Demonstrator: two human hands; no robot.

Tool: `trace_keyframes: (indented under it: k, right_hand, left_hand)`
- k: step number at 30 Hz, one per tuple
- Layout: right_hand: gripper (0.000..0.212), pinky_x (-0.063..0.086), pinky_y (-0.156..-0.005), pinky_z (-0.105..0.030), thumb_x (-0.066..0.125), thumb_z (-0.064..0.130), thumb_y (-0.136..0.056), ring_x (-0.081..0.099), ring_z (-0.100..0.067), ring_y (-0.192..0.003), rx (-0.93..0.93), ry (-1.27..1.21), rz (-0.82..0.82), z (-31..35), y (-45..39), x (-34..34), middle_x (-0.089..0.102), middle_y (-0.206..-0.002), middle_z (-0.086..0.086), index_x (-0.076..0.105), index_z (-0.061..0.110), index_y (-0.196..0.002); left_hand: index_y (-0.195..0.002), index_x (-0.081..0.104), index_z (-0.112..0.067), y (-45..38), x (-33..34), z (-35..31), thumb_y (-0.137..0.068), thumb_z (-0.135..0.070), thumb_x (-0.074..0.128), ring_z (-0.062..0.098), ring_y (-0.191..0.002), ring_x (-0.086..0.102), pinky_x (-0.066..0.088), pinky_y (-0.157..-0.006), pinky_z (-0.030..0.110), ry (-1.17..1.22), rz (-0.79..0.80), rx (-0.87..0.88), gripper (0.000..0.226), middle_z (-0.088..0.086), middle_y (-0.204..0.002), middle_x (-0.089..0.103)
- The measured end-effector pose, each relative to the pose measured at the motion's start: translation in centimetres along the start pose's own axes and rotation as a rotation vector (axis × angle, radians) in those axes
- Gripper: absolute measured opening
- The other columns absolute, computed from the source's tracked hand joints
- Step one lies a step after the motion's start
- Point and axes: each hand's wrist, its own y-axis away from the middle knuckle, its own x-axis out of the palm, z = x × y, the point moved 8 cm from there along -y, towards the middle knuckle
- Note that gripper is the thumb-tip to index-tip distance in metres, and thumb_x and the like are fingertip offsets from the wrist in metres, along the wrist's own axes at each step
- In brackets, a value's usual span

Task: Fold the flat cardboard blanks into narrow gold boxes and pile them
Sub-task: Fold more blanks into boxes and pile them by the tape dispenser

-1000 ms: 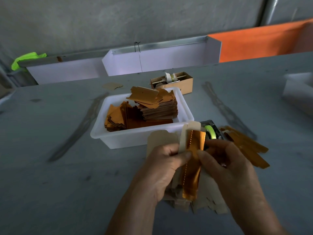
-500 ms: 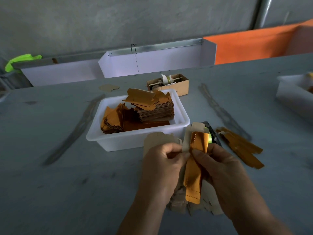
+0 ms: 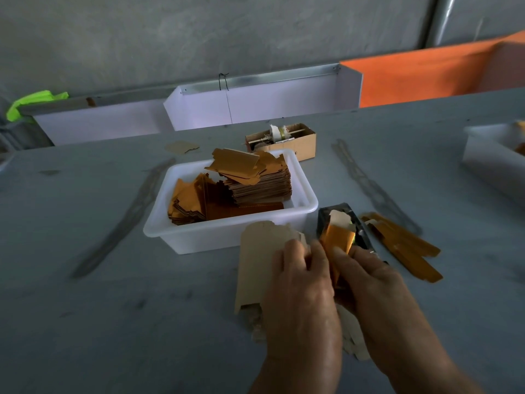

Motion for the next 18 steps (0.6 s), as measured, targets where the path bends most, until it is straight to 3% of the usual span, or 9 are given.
trace_keyframes:
  k: [3, 6, 8, 10, 13, 16, 18]
  right_hand:
    - [0.021, 0.054, -0.058, -0.016, 0.056, 0.035, -0.086, 0.070, -0.009, -0.075, -0.042, 0.046, 0.001, 0.5, -0.1, 0.1, 0.074, -0.080, 0.001, 0.071, 0.021, -0.085]
    - [0.017, 0.053, -0.066, -0.024, 0.058, 0.029, -0.087, 0.069, -0.011, -0.074, -0.068, 0.119, -0.034, 0.9, -0.4, -0.2, 0.072, -0.075, 0.000, 0.070, 0.020, -0.080]
    - [0.024, 0.047, -0.065, -0.027, 0.057, 0.027, -0.089, 0.064, -0.008, -0.061, -0.082, 0.117, -0.049, 1.2, -0.6, -0.5, 0.067, -0.063, 0.001, 0.067, 0.019, -0.069]
    - [0.032, 0.043, -0.061, -0.026, 0.056, 0.024, -0.090, 0.056, -0.007, -0.051, -0.093, 0.097, -0.049, 1.4, -0.6, -0.7, 0.059, -0.055, 0.001, 0.062, 0.020, -0.058]
    - [0.035, 0.044, -0.060, -0.025, 0.055, 0.023, -0.090, 0.056, -0.006, -0.052, -0.086, 0.095, 0.050, 1.5, -0.5, -0.1, 0.058, -0.054, 0.002, 0.064, 0.025, -0.056]
    - [0.022, 0.049, -0.062, -0.024, 0.056, 0.036, -0.083, 0.067, -0.012, -0.067, -0.054, 0.125, 0.182, 2.0, -0.7, 0.1, 0.070, -0.070, -0.001, 0.071, 0.023, -0.074]
    - [0.022, 0.055, -0.070, -0.035, 0.057, 0.040, -0.082, 0.068, -0.024, -0.080, -0.113, 0.258, 0.081, 2.6, -1.7, -2.0, 0.071, -0.079, -0.004, 0.071, 0.022, -0.082]
  left_hand:
    - [-0.120, 0.066, -0.023, -0.2, -0.6, 0.8, -0.074, -0.018, 0.081, 0.009, -0.093, 0.059, 0.048, -0.071, 0.015, 0.160, -0.108, 0.009, 0.049, -0.005, -0.102, 0.057]
    - [-0.117, 0.063, -0.031, -0.3, -0.2, 2.2, -0.091, -0.019, 0.062, 0.001, -0.099, 0.052, 0.046, -0.083, 0.012, 0.424, -0.108, -0.097, 0.029, -0.013, -0.107, 0.052]
    - [-0.099, 0.063, -0.034, -0.6, 1.0, 3.8, -0.089, -0.022, 0.064, 0.000, -0.093, 0.058, 0.051, -0.082, 0.017, 0.643, -0.003, -0.243, 0.016, -0.015, -0.101, 0.060]
    - [-0.090, 0.065, -0.028, -0.6, 2.5, 4.6, -0.086, -0.025, 0.068, 0.010, -0.085, 0.068, 0.056, -0.075, 0.027, 0.920, 0.212, -0.387, 0.006, -0.007, -0.090, 0.070]
    - [-0.089, 0.068, -0.018, -0.5, 3.4, 4.9, -0.084, -0.020, 0.070, 0.011, -0.071, 0.072, 0.056, -0.064, 0.023, 1.098, 0.432, -0.492, 0.006, -0.002, -0.079, 0.074]
    - [-0.089, 0.070, -0.017, -1.0, 3.1, 5.4, -0.084, -0.019, 0.070, 0.006, -0.061, 0.065, 0.049, -0.057, 0.017, 1.091, 0.447, -0.510, 0.005, -0.003, -0.077, 0.071]
    - [-0.086, 0.070, -0.018, -1.1, 3.3, 5.8, -0.084, -0.020, 0.069, 0.012, -0.065, 0.061, 0.047, -0.058, 0.022, 1.085, 0.426, -0.536, 0.003, 0.001, -0.080, 0.071]
